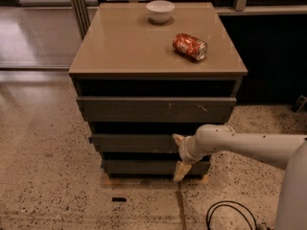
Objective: Open middle drawer
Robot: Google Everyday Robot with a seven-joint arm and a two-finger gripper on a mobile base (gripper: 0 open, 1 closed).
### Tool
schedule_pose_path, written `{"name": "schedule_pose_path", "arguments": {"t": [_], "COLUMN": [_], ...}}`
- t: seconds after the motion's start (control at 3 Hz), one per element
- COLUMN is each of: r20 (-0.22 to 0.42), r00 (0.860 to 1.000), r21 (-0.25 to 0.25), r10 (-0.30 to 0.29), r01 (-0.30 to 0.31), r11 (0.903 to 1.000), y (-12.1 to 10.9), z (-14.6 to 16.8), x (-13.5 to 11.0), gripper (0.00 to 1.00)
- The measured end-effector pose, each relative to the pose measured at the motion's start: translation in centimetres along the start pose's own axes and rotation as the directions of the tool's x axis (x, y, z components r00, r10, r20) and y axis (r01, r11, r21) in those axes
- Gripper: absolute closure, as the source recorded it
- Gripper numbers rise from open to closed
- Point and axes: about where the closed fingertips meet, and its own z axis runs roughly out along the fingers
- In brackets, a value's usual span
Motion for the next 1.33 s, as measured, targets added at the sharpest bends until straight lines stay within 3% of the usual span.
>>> {"name": "schedule_pose_path", "arguments": {"t": [0.33,0.67,1.0,1.33], "r20": [0.035,0.037,0.001,-0.03], "r00": [0.998,0.998,1.0,0.994], "r21": [-0.021,-0.02,-0.008,0.006], "r10": [-0.052,-0.054,0.005,0.108], "r01": [0.053,0.054,-0.005,-0.108], "r11": [0.9984,0.9983,1.0,0.9941], "y": [-1.6,-1.8,-3.0,-4.7], "z": [2.9,3.0,3.8,4.8], "x": [-2.9,-3.1,-1.2,2.0], "gripper": [0.0,0.0,0.0,0.0]}}
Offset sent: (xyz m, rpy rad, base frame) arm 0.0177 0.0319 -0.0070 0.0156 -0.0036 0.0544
